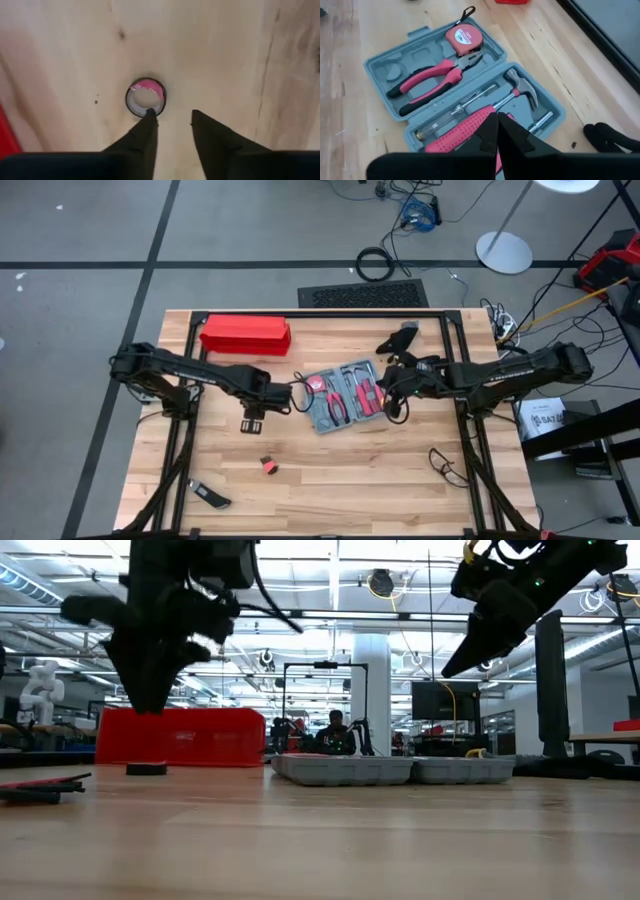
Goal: Prefit tool cases
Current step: Put the black electrical tape into the gray pre-fit tool case
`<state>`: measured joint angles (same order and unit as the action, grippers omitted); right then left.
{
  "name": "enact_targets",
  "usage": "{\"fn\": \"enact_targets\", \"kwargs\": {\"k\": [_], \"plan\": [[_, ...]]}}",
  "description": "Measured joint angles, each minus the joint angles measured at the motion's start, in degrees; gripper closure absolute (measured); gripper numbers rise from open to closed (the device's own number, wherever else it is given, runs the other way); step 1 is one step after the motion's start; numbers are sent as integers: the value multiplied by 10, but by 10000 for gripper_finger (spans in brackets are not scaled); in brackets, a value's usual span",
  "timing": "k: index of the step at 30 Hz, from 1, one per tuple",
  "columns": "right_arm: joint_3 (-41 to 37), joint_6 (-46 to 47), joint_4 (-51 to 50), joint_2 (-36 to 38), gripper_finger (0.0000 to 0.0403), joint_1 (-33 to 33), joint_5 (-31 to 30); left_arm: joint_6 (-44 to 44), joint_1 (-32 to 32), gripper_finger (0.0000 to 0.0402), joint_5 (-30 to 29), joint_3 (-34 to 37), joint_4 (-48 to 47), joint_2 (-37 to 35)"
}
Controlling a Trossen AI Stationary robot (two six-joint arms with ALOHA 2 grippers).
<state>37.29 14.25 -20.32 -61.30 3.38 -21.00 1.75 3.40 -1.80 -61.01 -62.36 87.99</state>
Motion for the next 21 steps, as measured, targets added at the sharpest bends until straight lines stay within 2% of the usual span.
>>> {"fn": "enact_targets", "kwargs": {"k": [3,6,12,21], "plan": [[-3,1,0,-4,403,0,1,0,0,243,-3,34,36,0],[-2,-2,6,-6,403,0,1,5,0,225,-4,72,59,0],[-2,-3,9,-5,403,0,1,1,-2,222,-8,133,121,0],[-2,-1,22,-5,403,0,1,20,-25,222,-15,160,199,0]]}}
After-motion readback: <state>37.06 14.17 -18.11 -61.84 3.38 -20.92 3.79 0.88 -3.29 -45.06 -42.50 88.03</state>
